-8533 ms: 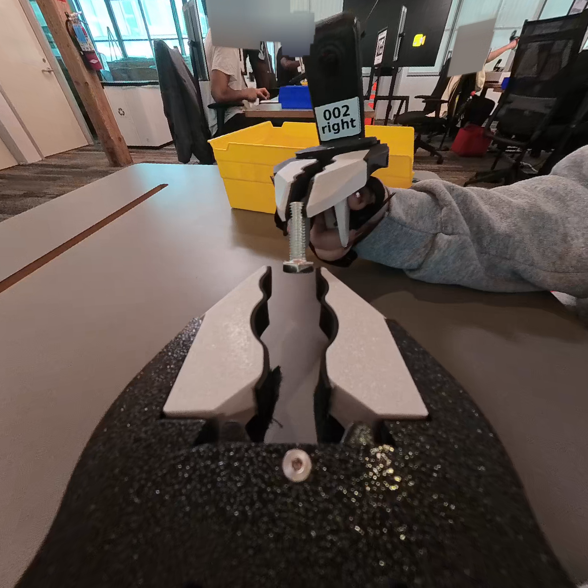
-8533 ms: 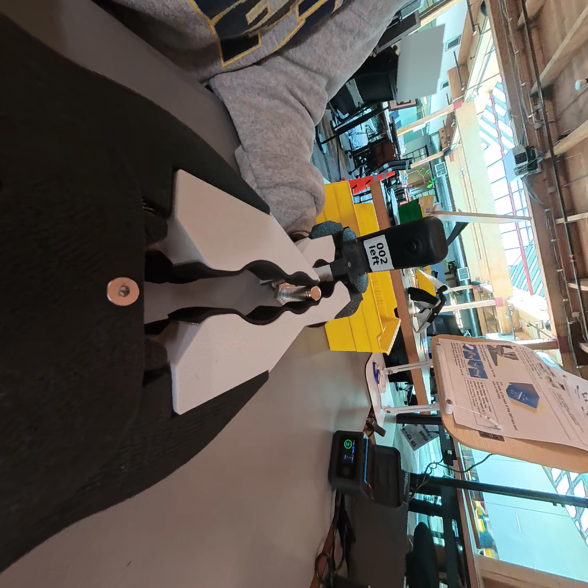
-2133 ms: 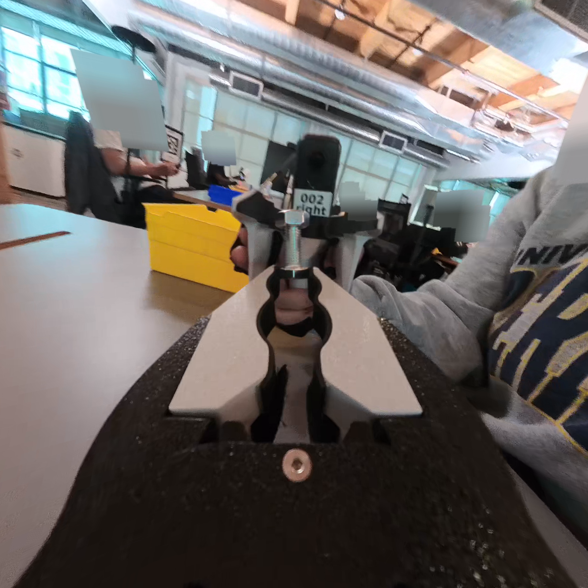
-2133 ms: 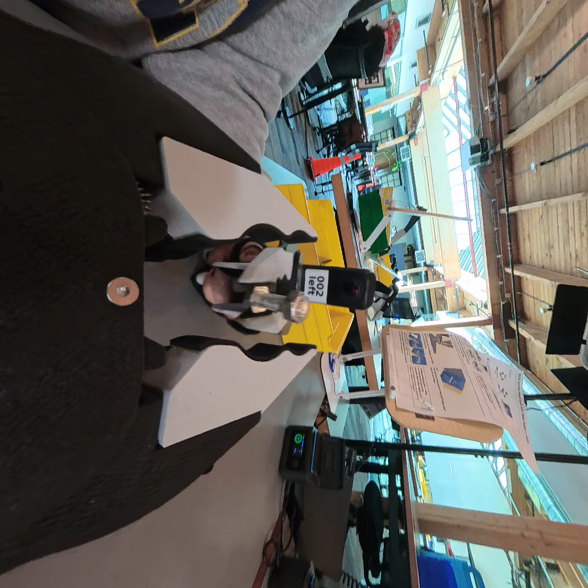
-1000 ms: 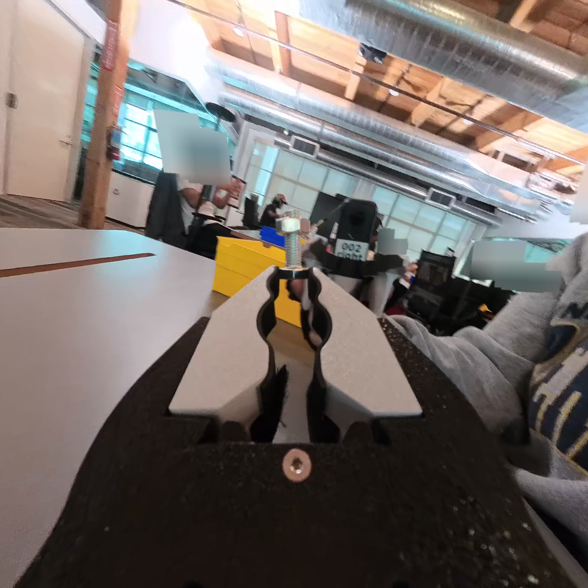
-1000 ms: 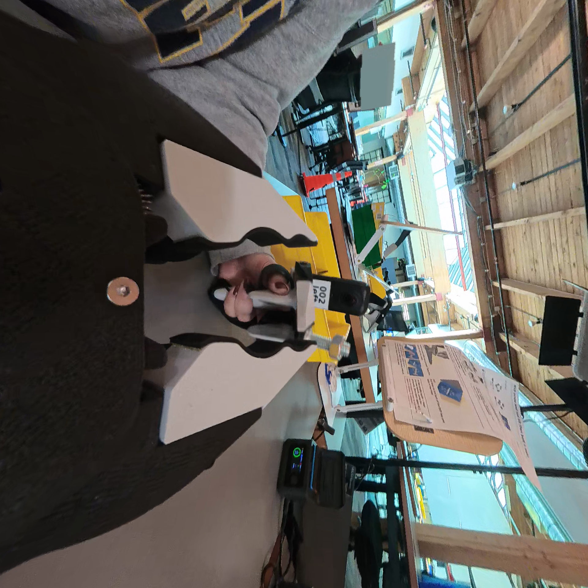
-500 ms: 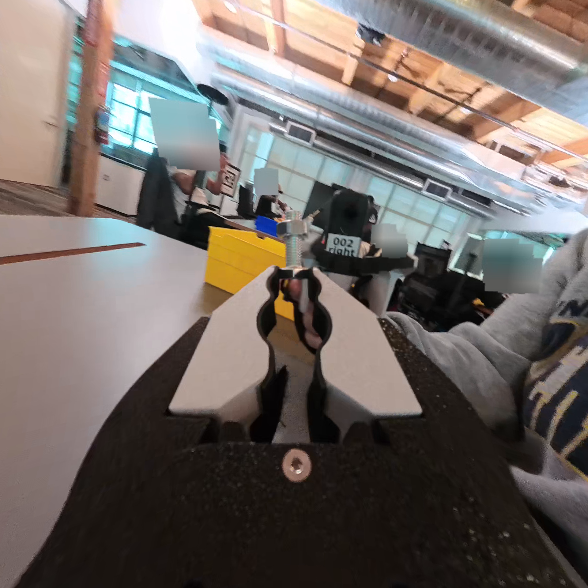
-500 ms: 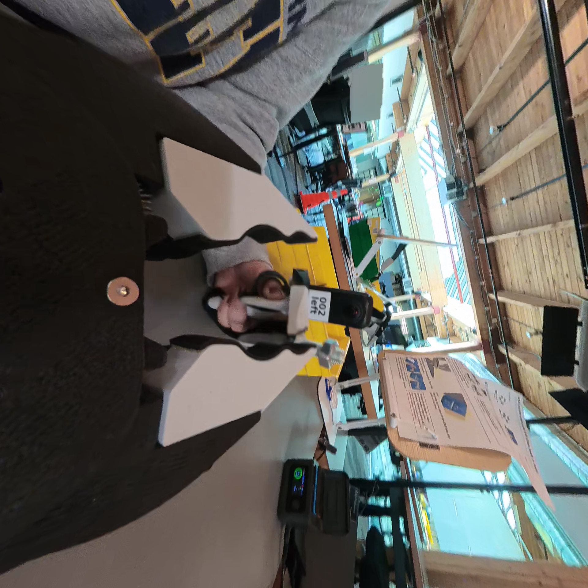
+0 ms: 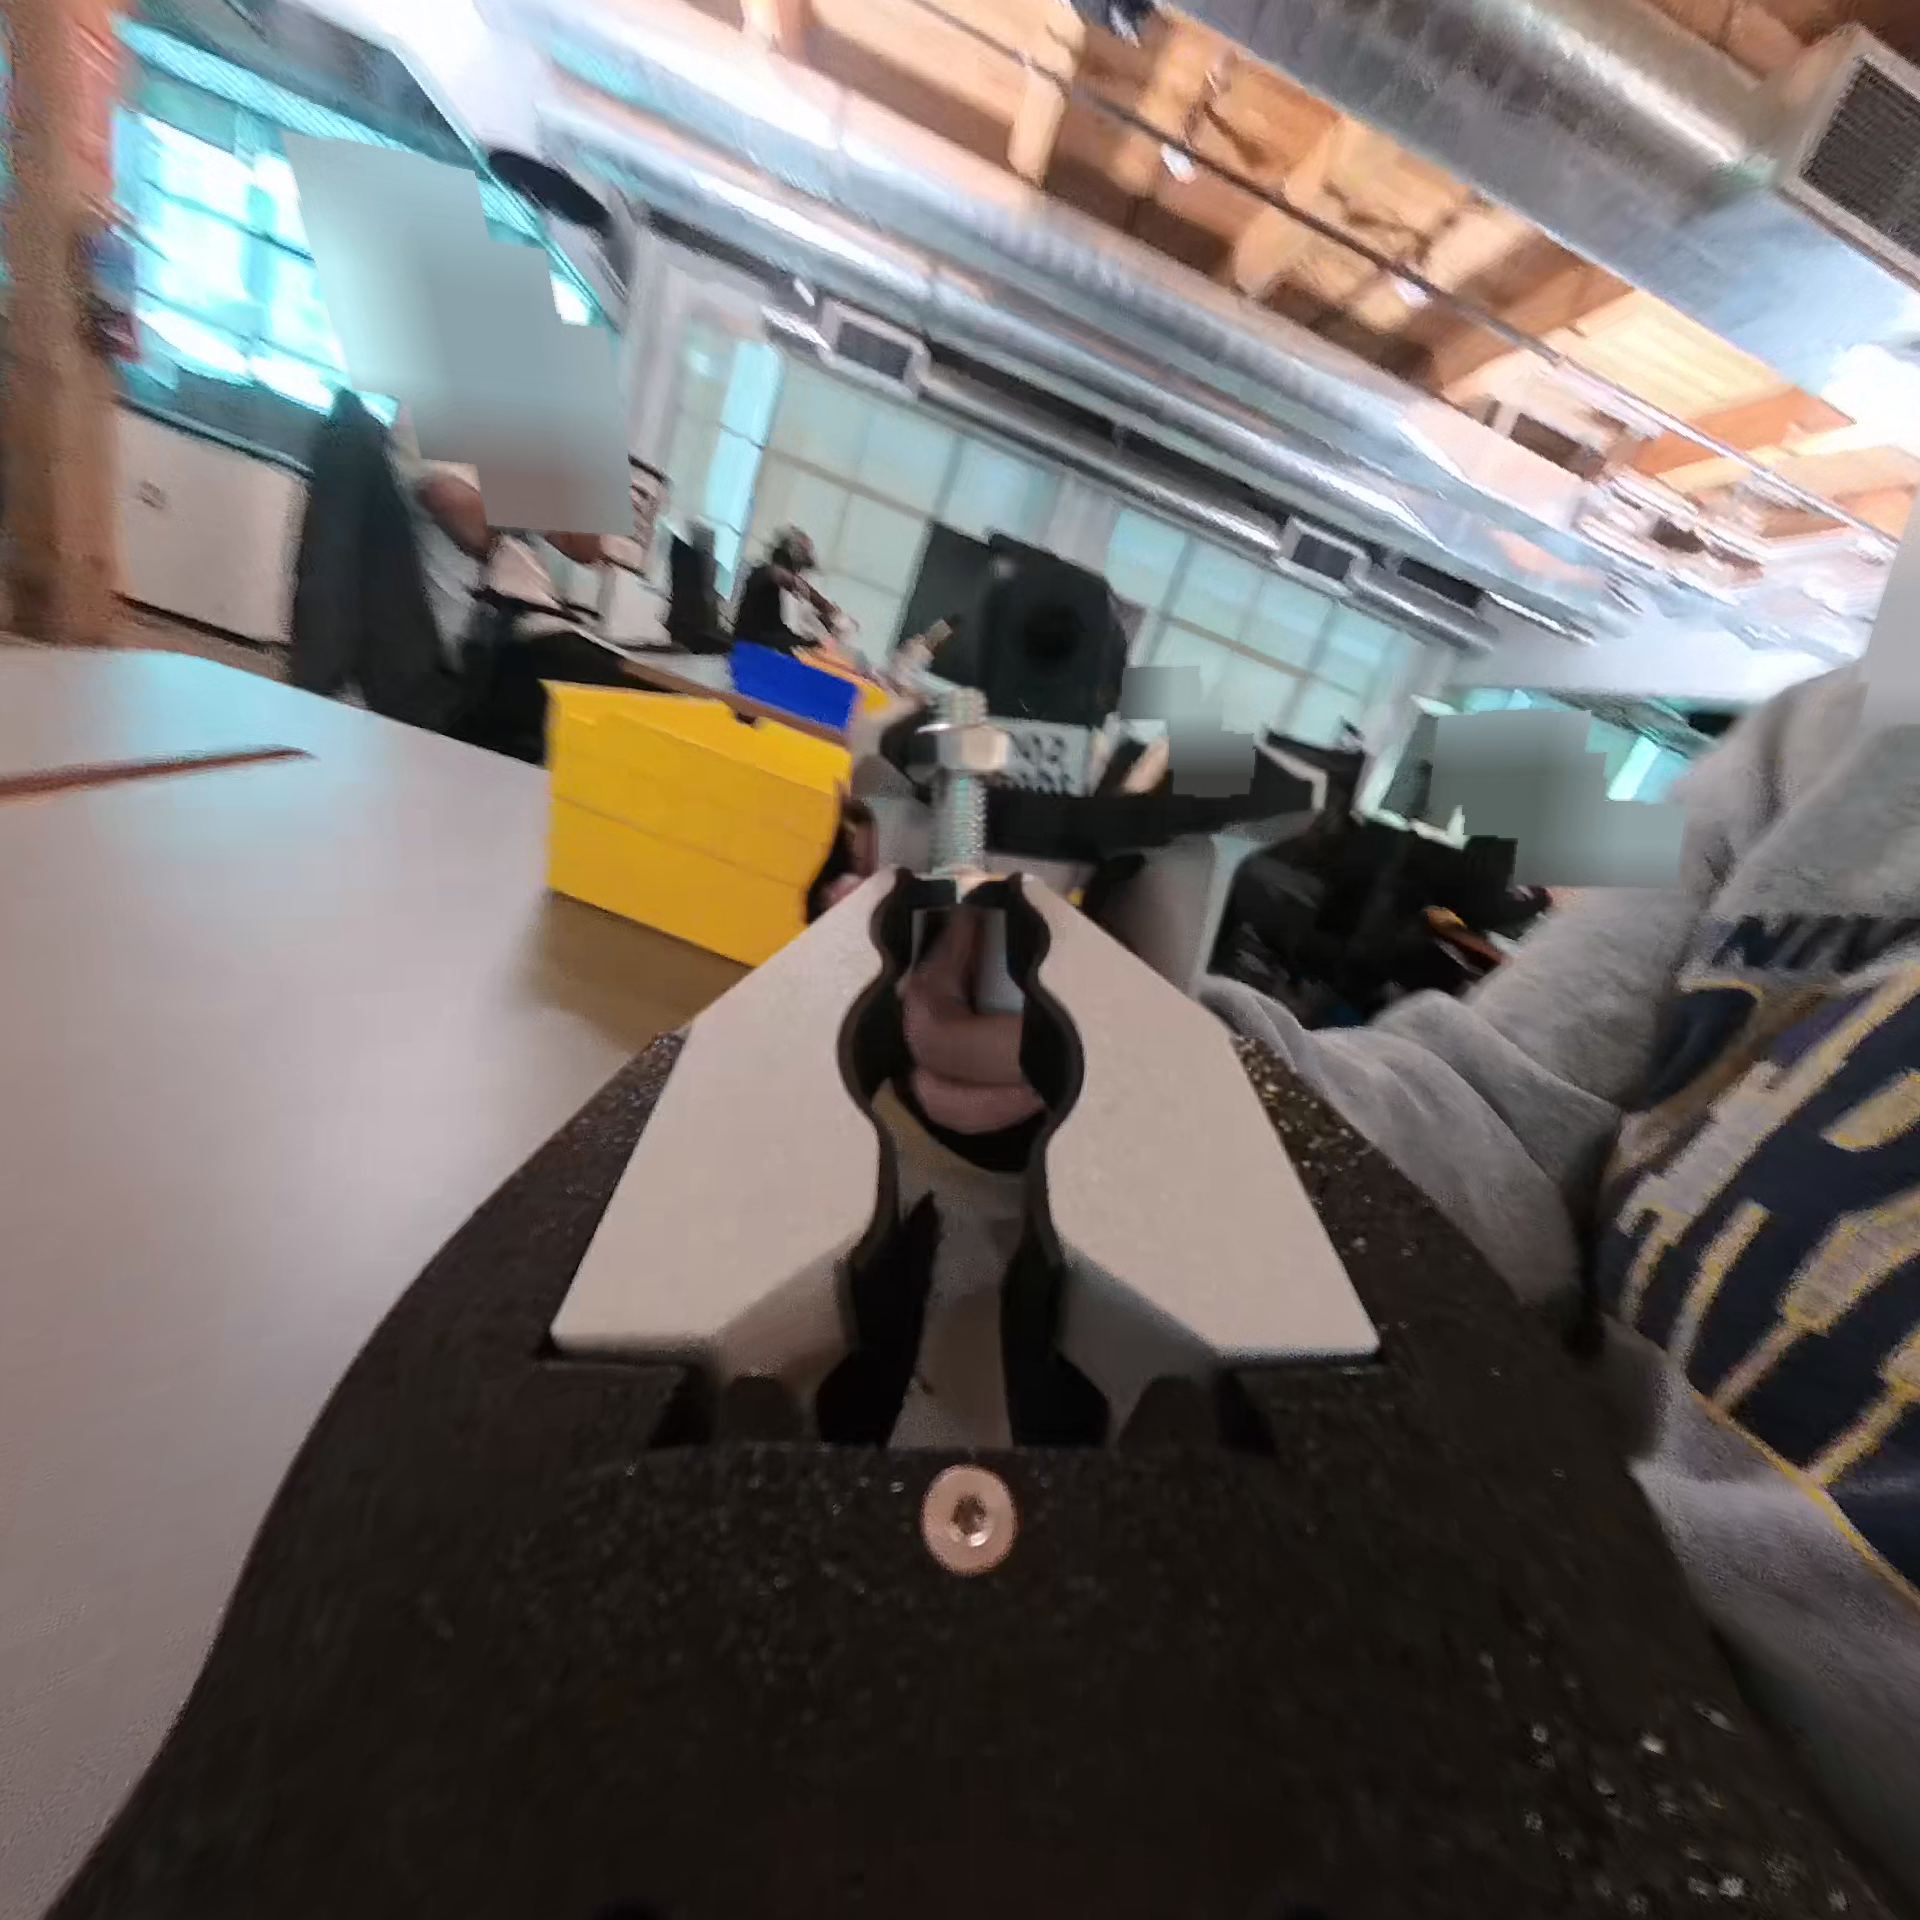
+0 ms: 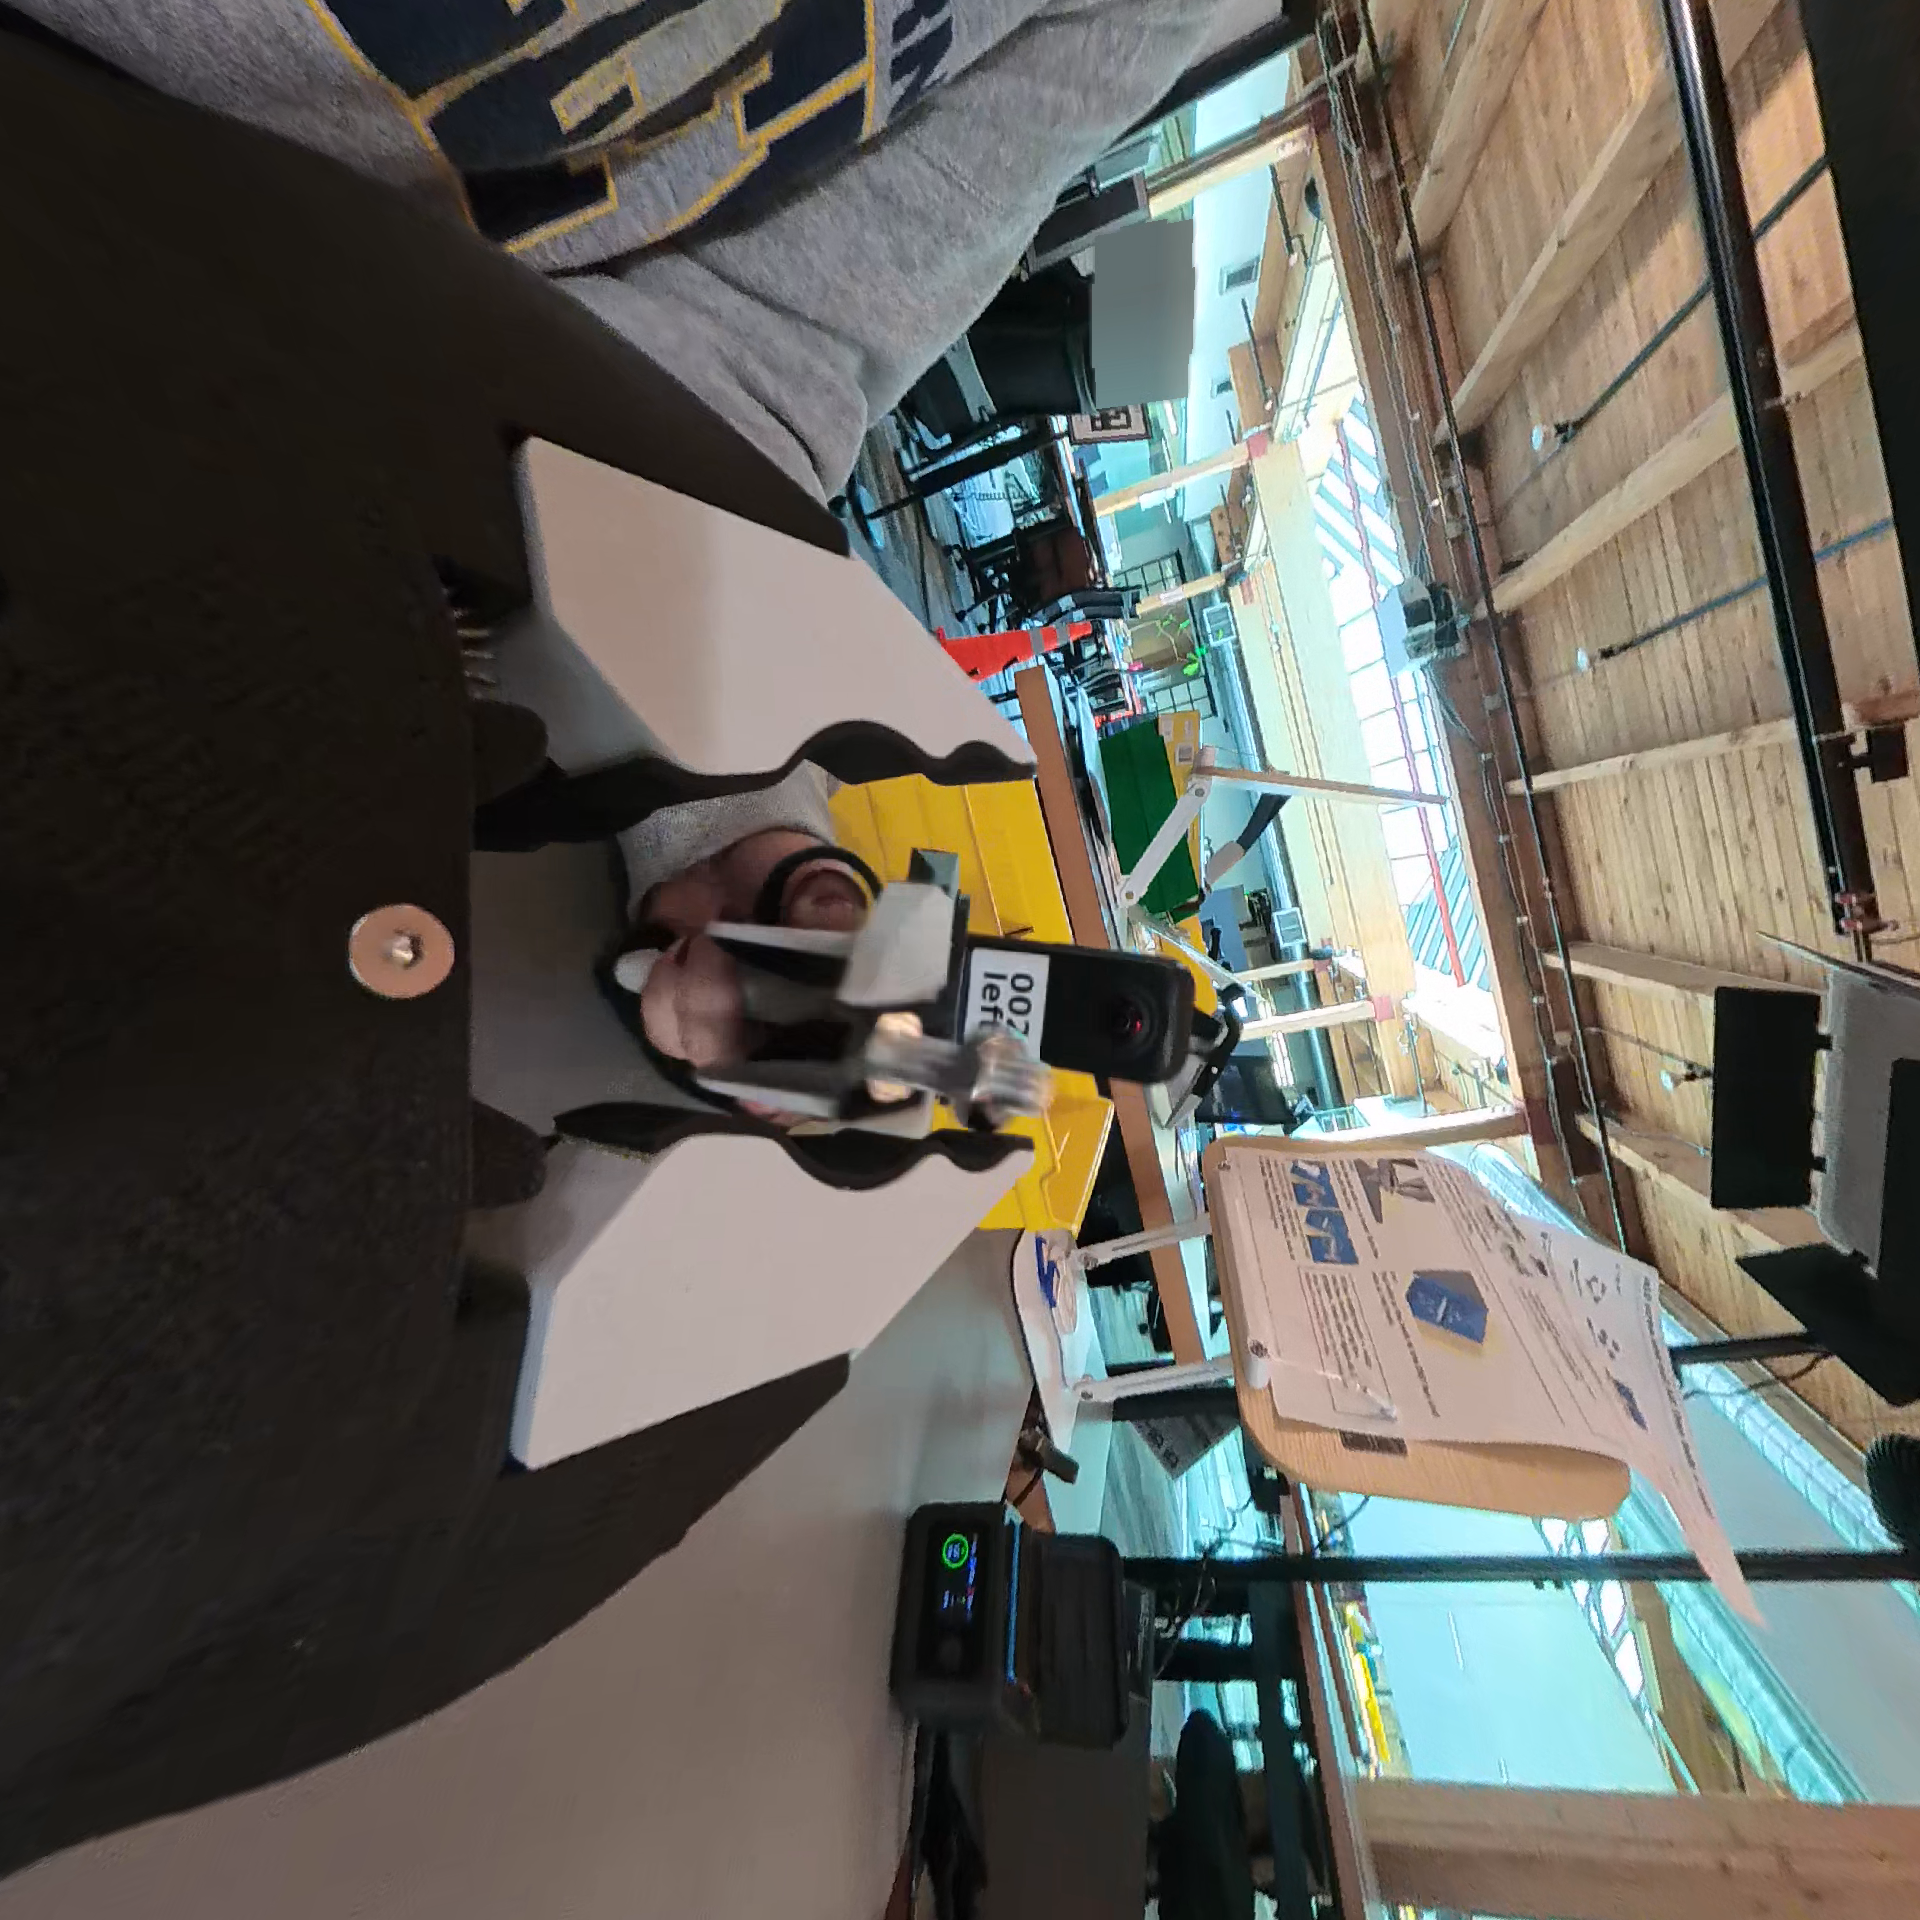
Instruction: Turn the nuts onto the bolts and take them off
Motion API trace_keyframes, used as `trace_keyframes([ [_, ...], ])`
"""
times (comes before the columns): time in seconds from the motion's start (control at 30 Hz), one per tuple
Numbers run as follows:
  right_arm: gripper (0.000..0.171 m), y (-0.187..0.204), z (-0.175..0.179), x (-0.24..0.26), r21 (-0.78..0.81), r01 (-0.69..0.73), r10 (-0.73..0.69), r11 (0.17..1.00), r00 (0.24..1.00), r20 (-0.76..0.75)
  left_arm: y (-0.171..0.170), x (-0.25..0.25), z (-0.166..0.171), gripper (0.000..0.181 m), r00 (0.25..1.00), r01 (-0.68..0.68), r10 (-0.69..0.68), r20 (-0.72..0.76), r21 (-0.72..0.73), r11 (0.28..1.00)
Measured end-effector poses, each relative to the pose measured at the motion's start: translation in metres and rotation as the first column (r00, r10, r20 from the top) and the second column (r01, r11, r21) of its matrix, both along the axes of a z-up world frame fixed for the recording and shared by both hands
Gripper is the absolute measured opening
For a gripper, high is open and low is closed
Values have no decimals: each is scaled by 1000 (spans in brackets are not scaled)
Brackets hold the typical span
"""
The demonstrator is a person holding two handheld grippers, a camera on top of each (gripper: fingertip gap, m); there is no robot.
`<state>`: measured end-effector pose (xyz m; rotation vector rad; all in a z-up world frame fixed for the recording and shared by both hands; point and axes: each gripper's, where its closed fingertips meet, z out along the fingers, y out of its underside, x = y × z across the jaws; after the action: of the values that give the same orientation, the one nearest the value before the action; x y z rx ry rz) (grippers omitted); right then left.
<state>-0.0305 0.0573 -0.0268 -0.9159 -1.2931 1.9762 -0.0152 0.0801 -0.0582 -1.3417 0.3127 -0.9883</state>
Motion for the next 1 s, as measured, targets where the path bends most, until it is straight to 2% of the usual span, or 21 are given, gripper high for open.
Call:
trace_keyframes([
  [0.03,66,3,1,2,-8,0,0,1000,1000,-5,1,-12,4,14,998,-57,57,25,18,998],
  [0.1,49,2,3,7,-13,-35,35,999,999,-17,3,-36,6,14,985,-159,158,67,12,987],
  [0.17,53,7,2,4,-19,-1,1,1000,1000,-8,2,-43,5,14,984,-163,162,76,5,987],
  [0.27,63,6,-3,-4,2,42,-42,999,999,12,-3,-17,6,14,998,-22,22,54,5,1000],
  [0.37,63,-4,-6,-5,0,1,-1,1000,1000,20,-10,20,0,15,989,149,-149,-4,-25,989],
  [0.47,62,-13,-5,-3,-3,-50,50,999,999,10,-9,30,-6,15,981,192,-192,-3,-56,980],
  [0.53,61,-15,-4,-2,-2,-64,64,998,998,9,-5,18,-5,15,990,142,-141,28,-54,988],
  [0.57,67,-11,-5,-4,-7,-42,42,999,999,17,-4,8,-2,15,993,108,-106,48,-35,994],
  [0.63,71,-5,-5,-3,-16,-26,26,1000,999,19,-2,-18,7,14,995,-11,11,99,0,1000],
  [0.67,59,-5,-4,0,-14,-48,48,999,999,12,-1,-32,9,14,990,-69,68,124,2,998],
  [0.7,54,-5,-3,2,-20,-55,55,998,998,8,-2,-39,9,14,987,-83,83,136,-6,997],
  [0.77,56,0,-3,0,-24,-19,20,1000,1000,13,-7,-35,9,14,992,-27,29,125,-17,999],
  [0.83,64,3,-4,-4,-17,20,-20,1000,1000,12,-12,-16,9,14,990,84,-81,112,-25,996],
  [0.93,64,-5,-3,-4,-28,-20,20,999,1000,-1,-13,15,1,15,975,211,-206,79,-65,975],
  [1.0,64,-11,-2,-3,-38,-54,54,998,999,-6,-11,25,-4,15,968,243,-236,83,-88,966],
])
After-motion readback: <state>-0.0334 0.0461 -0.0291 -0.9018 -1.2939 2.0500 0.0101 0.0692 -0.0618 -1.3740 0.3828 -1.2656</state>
